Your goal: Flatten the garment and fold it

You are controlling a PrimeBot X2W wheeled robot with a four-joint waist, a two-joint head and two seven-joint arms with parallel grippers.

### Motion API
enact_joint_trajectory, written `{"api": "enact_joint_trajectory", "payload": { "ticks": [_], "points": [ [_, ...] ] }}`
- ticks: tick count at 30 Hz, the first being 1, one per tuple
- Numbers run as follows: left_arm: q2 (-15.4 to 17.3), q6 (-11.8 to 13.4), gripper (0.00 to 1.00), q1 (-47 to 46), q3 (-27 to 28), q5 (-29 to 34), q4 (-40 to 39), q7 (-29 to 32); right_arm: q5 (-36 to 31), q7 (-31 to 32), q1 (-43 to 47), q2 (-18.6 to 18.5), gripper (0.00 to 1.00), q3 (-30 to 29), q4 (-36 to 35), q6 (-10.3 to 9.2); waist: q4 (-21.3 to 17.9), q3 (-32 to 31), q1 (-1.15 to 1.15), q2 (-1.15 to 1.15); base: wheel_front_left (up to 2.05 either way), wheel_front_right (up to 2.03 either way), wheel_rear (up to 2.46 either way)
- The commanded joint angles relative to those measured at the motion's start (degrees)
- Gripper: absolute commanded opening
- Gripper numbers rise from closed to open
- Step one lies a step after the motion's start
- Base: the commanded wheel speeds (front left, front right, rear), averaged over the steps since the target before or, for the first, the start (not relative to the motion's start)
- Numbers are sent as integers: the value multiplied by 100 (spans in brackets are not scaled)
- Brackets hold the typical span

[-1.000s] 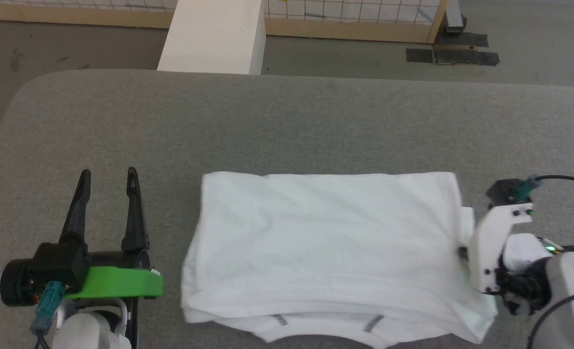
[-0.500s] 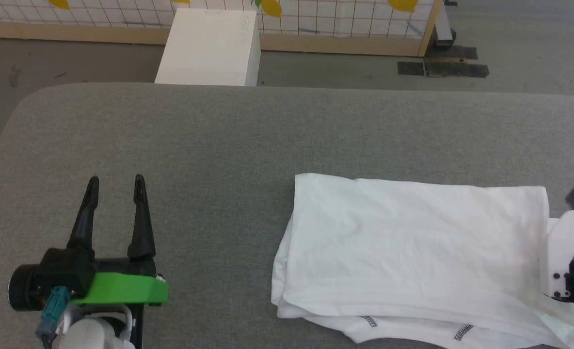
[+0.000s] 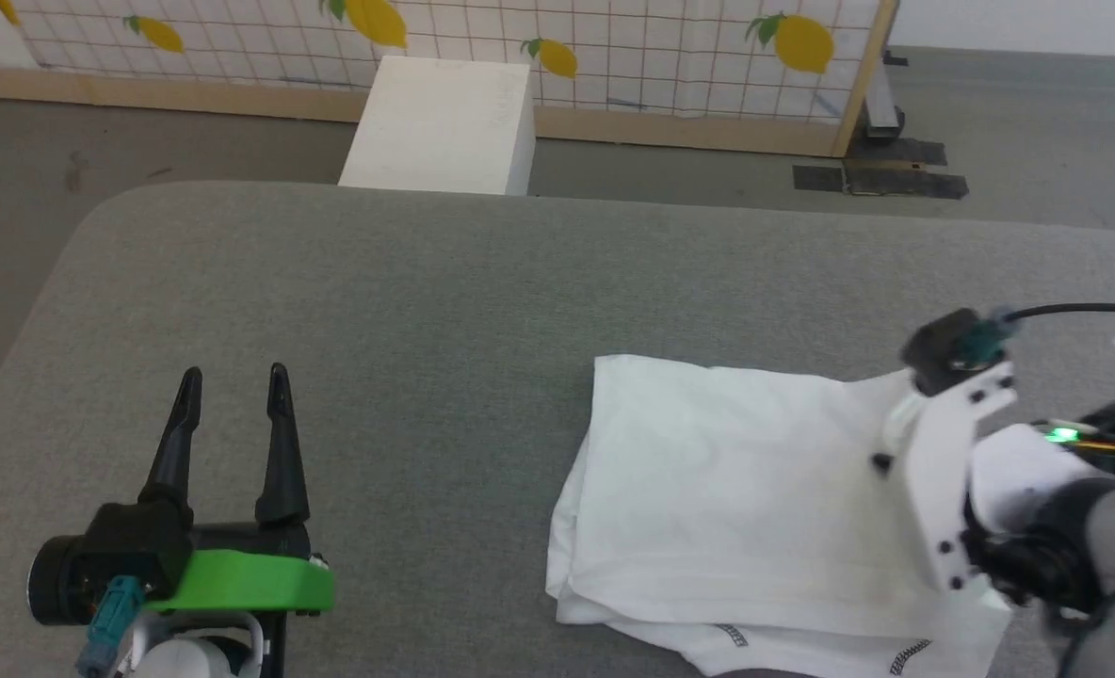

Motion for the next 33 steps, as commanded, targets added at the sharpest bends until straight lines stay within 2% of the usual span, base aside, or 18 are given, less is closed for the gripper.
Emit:
{"api": "enact_joint_trajectory", "payload": {
  "ticks": [1,8,17,23,24,25,26,33],
  "points": [
    [-36,-48,100,40,-2,73,9,-20,35,-104,-141,131,0,154,75,-9,153,-3,0,0,0,0,0],
    [-100,-136,100,-2,-11,103,64,-20,-46,-730,-708,611,0,974,1065,-9,629,143,0,0,0,0,0],
    [-178,-211,100,-119,-54,59,139,-20,-194,-1485,-1373,1012,0,1524,2532,-9,1222,395,0,0,0,0,0],
    [-210,-258,100,-177,-30,27,195,-20,-210,-1913,-1569,1198,0,1741,3427,-9,1394,458,0,0,0,0,0],
    [-214,-264,100,-177,-24,28,201,-20,-216,-2044,-1600,1222,31,1790,3548,-9,1403,452,0,0,0,0,0],
    [-218,-269,100,-174,-17,28,206,-20,-208,-2149,-1623,1240,73,1835,3632,-9,1407,443,0,0,0,0,0],
    [-222,-273,100,-166,-5,25,210,-20,-198,-2274,-1659,1258,100,1912,3711,-9,1403,437,0,0,0,0,0],
    [-241,-288,100,-145,21,49,209,-20,-100,-3306,-2105,1284,100,2634,3680,-9,1181,316,0,0,0,0,0]
  ]
}}
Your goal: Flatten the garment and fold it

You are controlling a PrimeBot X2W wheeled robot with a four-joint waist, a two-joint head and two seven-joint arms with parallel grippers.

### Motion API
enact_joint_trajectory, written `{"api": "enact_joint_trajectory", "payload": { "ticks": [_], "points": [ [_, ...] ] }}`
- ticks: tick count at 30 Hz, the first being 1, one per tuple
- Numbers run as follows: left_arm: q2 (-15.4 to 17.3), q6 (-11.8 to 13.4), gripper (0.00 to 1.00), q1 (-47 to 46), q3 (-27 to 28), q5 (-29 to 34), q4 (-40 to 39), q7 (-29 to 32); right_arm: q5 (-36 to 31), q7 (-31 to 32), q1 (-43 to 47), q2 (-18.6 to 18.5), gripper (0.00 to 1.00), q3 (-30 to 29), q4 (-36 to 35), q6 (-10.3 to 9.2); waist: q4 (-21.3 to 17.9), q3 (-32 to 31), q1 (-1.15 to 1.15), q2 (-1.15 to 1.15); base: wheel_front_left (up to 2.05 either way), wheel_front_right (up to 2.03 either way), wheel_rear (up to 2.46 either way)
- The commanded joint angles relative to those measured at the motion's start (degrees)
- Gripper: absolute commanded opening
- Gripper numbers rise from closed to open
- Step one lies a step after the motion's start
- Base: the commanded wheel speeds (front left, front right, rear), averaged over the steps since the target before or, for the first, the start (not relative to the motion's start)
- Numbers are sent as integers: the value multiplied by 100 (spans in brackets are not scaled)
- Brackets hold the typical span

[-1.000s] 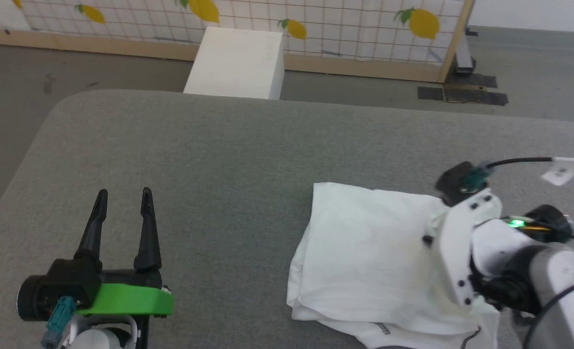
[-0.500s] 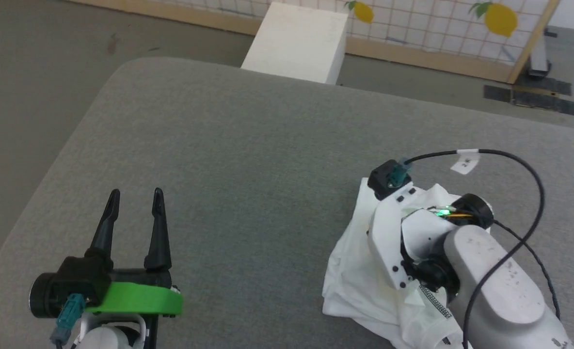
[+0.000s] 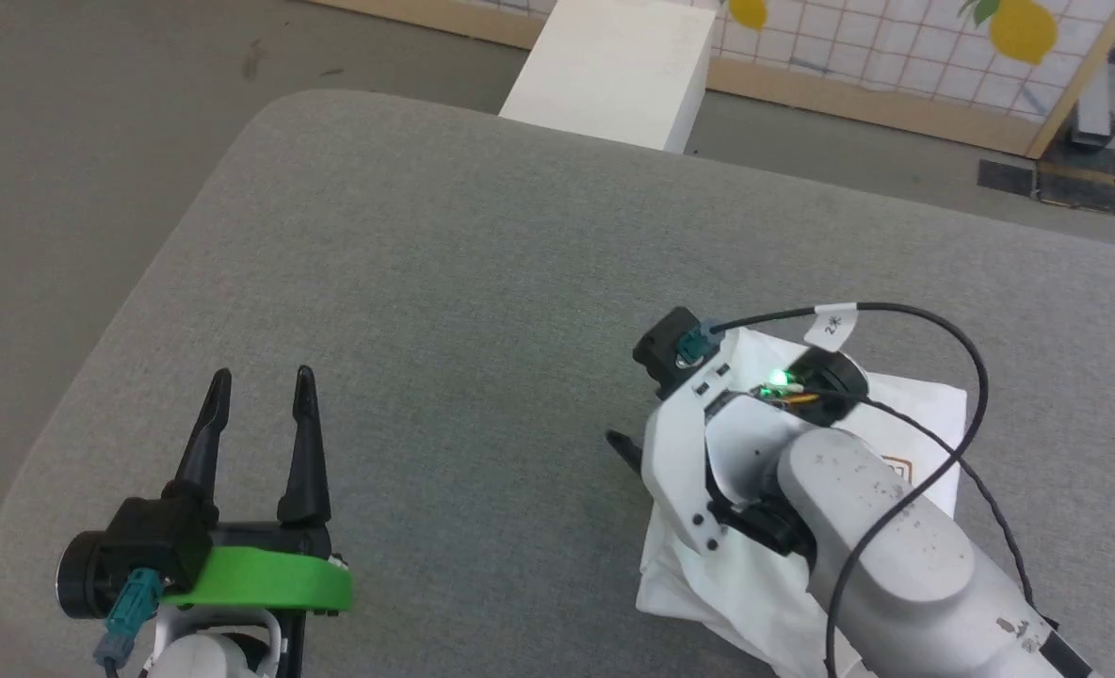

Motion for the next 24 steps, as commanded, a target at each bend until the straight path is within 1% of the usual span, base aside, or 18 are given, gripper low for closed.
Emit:
{"api": "enact_joint_trajectory", "payload": {
  "ticks": [1,3,5,8,11,14,16,20,22,24],
  "points": [
    [-38,-37,100,-55,10,41,-16,-20,117,-182,-123,18,100,96,-39,-9,-142,-106,0,0,0,0,0],
    [-41,-36,100,-29,25,56,-29,-20,277,-383,-180,54,100,209,-107,-9,-255,-187,0,0,0,0,0],
    [-42,-34,100,10,56,87,-58,-20,422,-524,-198,60,100,185,-208,-9,-392,-265,0,0,0,0,0],
    [-39,-40,100,74,105,145,-104,-20,434,-524,-130,-71,100,-144,-348,-9,-613,-377,0,0,0,0,0],
    [-38,-45,100,140,129,206,-175,-20,162,-154,115,-258,100,-823,-476,-9,-861,-468,0,0,0,0,0],
    [-39,-58,100,168,128,232,-202,-20,-235,477,534,-403,100,-1454,-678,-9,-1051,-507,0,0,0,0,0],
    [-40,-67,100,174,108,245,-210,-21,-446,883,865,-443,100,-1752,-853,-9,-1135,-510,0,0,0,0,0],
    [-25,-82,100,162,43,322,-211,-21,-691,1438,1534,-372,100,-2172,-1169,-9,-1201,-448,0,0,0,0,0],
    [-25,-86,100,142,24,349,-188,-21,-793,1564,1793,-290,100,-2312,-1257,-9,-1199,-390,0,0,0,0,0],
    [-19,-92,100,101,22,362,-173,-21,-908,1539,1962,-209,100,-2353,-1311,-9,-1182,-322,0,0,0,0,0]
  ]
}}
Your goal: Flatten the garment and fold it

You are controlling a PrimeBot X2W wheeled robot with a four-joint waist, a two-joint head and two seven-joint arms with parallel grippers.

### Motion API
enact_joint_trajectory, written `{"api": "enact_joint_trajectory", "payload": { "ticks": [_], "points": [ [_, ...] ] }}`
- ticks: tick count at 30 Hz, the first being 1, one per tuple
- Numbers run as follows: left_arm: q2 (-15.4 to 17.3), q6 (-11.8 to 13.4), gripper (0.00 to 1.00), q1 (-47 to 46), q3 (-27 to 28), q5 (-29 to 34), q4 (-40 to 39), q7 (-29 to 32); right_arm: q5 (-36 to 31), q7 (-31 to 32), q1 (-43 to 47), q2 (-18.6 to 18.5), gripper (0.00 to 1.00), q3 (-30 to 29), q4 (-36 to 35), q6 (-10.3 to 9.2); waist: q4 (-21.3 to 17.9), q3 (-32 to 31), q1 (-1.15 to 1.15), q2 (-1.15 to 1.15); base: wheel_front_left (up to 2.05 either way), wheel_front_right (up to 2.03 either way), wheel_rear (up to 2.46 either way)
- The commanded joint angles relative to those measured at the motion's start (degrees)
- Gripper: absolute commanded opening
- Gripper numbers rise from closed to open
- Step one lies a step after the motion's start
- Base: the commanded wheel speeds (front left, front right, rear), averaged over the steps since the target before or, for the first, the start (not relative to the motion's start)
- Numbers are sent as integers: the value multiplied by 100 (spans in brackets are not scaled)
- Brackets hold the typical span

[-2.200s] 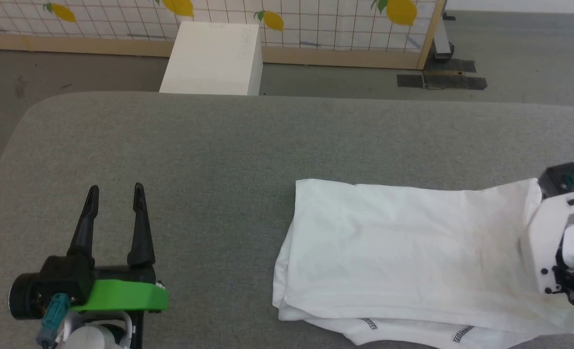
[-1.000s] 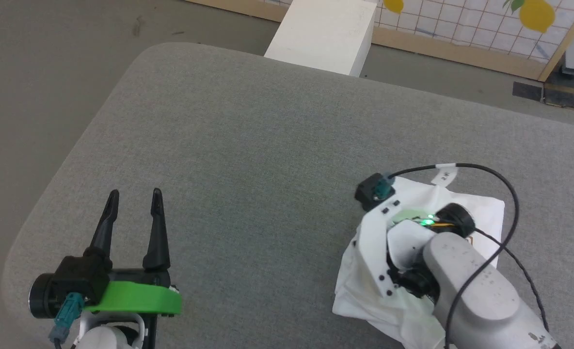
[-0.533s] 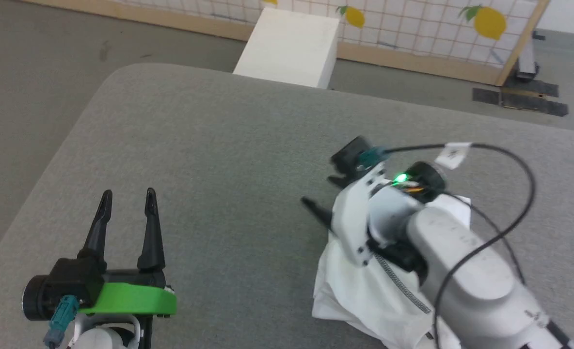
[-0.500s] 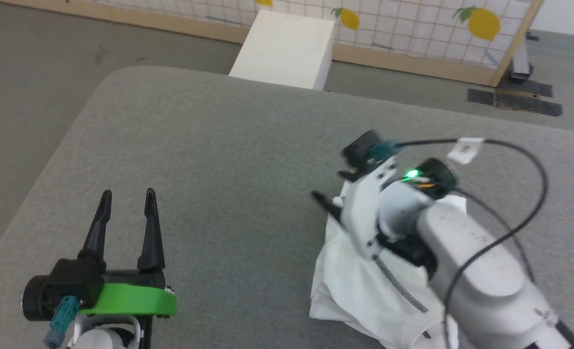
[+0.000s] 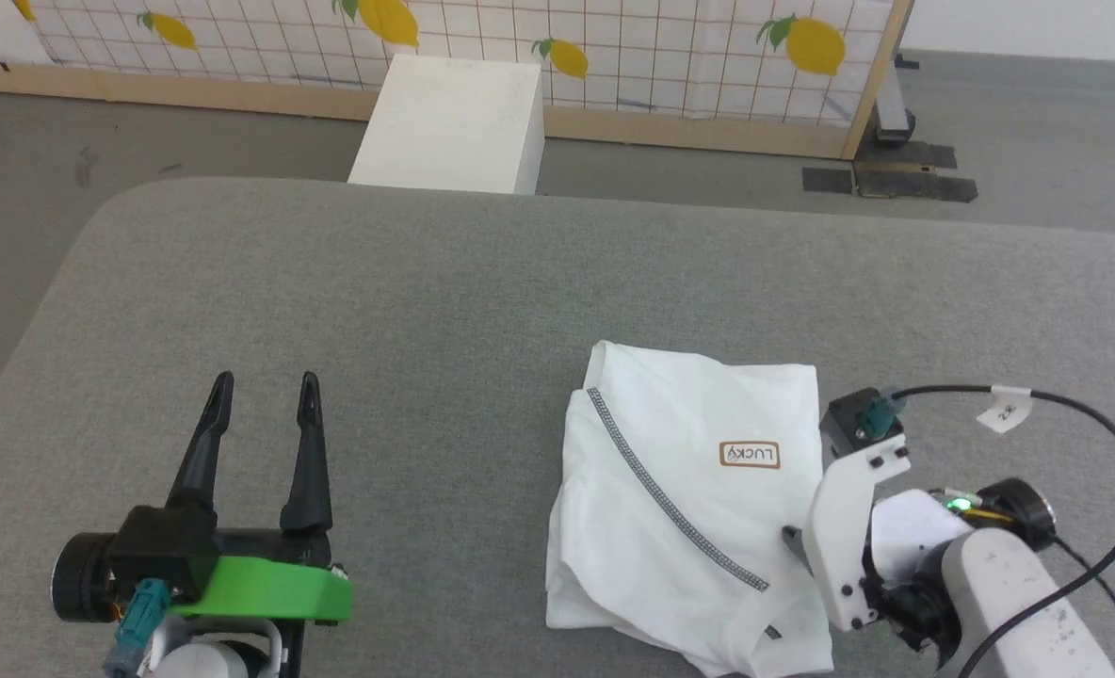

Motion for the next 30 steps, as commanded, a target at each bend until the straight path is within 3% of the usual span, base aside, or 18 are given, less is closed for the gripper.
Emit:
{"api": "enact_joint_trajectory", "payload": {
  "ticks": [1,8,9,10,11,15,17,23,30],
  "points": [
    [2,-26,100,-28,-4,50,17,-21,-64,-66,86,99,100,-23,-33,-9,24,94,0,0,0,0,0],
    [20,-33,100,-81,7,110,66,-21,-225,-416,204,224,100,-3,415,-9,73,255,0,0,0,0,0],
    [20,-33,100,-85,13,110,66,-21,-230,-439,186,220,71,-23,488,-9,71,268,0,0,0,0,0],
    [18,-30,100,-89,23,106,65,-21,-224,-486,148,202,30,-23,551,-9,64,282,0,0,0,0,0],
    [17,-25,100,-92,33,104,65,-21,-223,-551,108,172,0,-15,574,-9,48,287,0,0,0,0,0],
    [13,1,100,-88,93,84,31,-21,-99,-693,-52,-82,0,261,468,-9,-144,314,0,0,0,0,0],
    [16,10,100,-72,119,89,-14,-21,5,-660,-121,-398,0,581,275,-9,-324,349,0,0,0,0,0],
    [38,32,100,-60,205,99,-181,-21,529,-430,-512,-1741,0,1498,-449,-9,-1154,588,0,0,0,0,0],
    [152,-9,100,-324,172,99,-340,-21,840,-578,-1241,-3042,0,2184,-758,-9,-1902,1081,0,0,0,0,0]
  ]
}}
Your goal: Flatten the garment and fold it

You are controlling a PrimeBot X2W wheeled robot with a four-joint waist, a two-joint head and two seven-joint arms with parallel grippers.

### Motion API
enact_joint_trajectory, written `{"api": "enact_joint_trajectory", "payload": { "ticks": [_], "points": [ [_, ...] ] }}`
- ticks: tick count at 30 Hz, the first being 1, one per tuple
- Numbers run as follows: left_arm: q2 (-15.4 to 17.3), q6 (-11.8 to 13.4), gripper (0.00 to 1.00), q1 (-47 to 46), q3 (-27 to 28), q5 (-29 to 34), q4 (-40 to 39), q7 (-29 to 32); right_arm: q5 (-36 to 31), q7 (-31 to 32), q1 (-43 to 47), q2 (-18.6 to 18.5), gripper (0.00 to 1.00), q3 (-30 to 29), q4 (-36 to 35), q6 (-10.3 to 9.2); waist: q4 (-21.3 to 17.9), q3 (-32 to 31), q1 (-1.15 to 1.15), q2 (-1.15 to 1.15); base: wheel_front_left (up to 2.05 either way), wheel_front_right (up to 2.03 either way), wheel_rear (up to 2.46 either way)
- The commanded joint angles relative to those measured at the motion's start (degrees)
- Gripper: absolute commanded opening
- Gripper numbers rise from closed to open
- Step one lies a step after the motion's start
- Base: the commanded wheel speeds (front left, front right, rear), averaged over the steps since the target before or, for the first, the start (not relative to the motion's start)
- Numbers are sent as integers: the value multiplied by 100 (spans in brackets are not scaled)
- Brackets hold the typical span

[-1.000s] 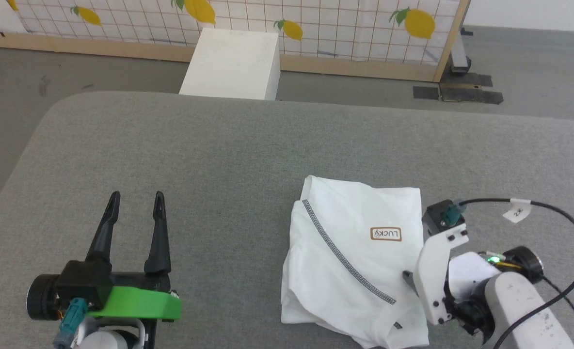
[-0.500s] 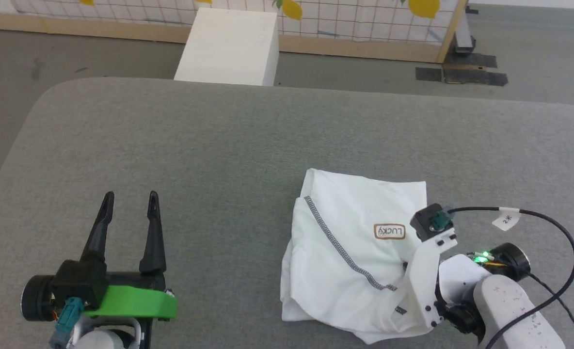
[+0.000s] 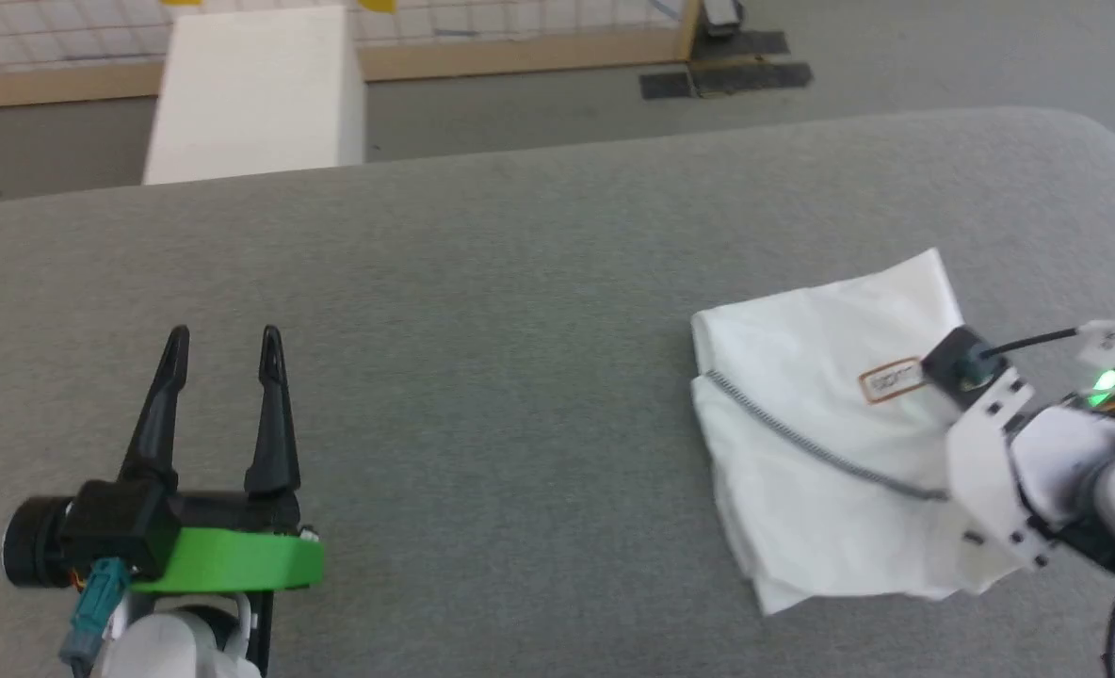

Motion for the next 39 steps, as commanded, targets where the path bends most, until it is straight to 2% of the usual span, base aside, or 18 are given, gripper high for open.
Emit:
{"api": "enact_joint_trajectory", "payload": {
  "ticks": [1,5,11,16,20,21,22,23,28,31,35,39],
  "points": [
    [110,-37,100,-163,-27,65,-22,-21,61,-102,-216,-200,0,45,25,-12,-667,587,0,0,0,0,0],
    [267,-66,100,-360,-95,87,-65,-21,100,-393,-546,-561,0,-89,319,-12,-789,973,0,0,0,0,0],
    [555,-94,100,-585,-147,102,-135,-21,-100,-799,-831,-821,0,-642,1007,-12,-707,1505,0,0,0,0,0],
    [711,-101,100,-674,-117,82,-194,-21,-346,-925,-912,-858,0,-1503,1685,-12,-532,1789,0,0,0,0,0],
    [790,-91,100,-714,-73,71,-230,-21,-603,-1025,-920,-709,0,-2280,2161,-12,-411,1900,0,0,0,0,0],
    [804,-86,100,-718,-65,68,-234,-21,-711,-1065,-916,-655,17,-2481,2268,-12,-385,1904,0,0,0,0,0],
    [810,-83,100,-722,-62,64,-235,-21,-822,-1128,-907,-629,17,-2594,2312,-12,-364,1907,0,0,0,0,0],
    [817,-76,100,-722,-58,60,-231,-21,-951,-1218,-917,-584,100,-2772,2370,-12,-349,1907,0,0,0,0,0],
    [806,-50,100,-706,-79,44,-170,-21,-1639,-1876,-979,-359,100,-3406,2365,-12,-315,1777,0,0,0,0,0],
    [732,-21,100,-696,-99,0,-109,-21,-1849,-2567,-1092,-155,100,-3768,2214,-12,-299,1550,0,0,0,0,0],
    [578,37,100,-663,-76,-95,4,-21,-1824,-3471,-1269,243,100,-4036,1822,-12,-269,1089,0,0,0,0,0],
    [398,109,100,-574,-11,-194,80,-21,-1515,-4032,-1325,686,100,-3877,1199,-12,-179,560,0,0,0,0,0]
  ]
}}
